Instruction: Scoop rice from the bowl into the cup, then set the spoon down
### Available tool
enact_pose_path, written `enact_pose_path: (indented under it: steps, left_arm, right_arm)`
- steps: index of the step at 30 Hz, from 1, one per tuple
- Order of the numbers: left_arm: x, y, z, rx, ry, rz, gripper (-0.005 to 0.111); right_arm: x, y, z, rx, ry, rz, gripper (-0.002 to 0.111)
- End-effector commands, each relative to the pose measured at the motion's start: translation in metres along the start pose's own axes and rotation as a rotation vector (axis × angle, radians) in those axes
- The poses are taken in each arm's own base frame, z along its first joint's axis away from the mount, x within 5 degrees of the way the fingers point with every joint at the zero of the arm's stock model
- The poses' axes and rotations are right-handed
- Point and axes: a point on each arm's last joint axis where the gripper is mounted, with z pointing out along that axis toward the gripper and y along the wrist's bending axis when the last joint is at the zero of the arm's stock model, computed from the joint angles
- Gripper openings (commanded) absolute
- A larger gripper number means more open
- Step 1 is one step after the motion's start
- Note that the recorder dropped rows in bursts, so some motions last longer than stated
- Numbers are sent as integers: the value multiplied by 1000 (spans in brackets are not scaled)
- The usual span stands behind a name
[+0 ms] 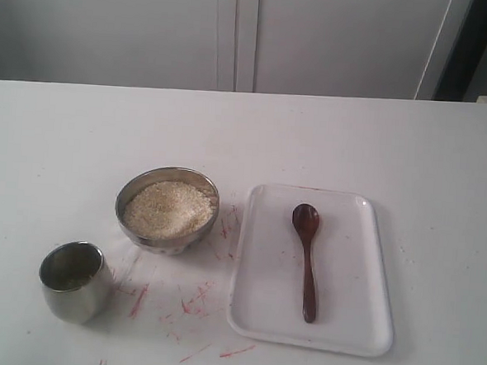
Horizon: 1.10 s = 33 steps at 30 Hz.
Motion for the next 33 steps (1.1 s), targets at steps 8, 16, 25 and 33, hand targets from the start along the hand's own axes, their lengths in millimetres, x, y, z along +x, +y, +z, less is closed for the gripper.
enact_pose_path:
  steps: [8, 16, 25, 33]
  left_arm:
    - [-3, -1, 0, 6, -13, -8, 14]
    - [-3, -1, 0, 6, -13, -8, 14]
    - [-3, -1, 0, 6, -13, -8, 14]
    - [-3, -1, 0, 6, -13, -8, 14]
  right_arm:
    - [22, -9, -22, 102, -177, -112, 25]
    - [40, -16, -29, 187, -110, -94, 25]
    - [50, -20, -29, 228, 17, -210, 25]
    - [58, -22, -30, 236, 114, -202, 25]
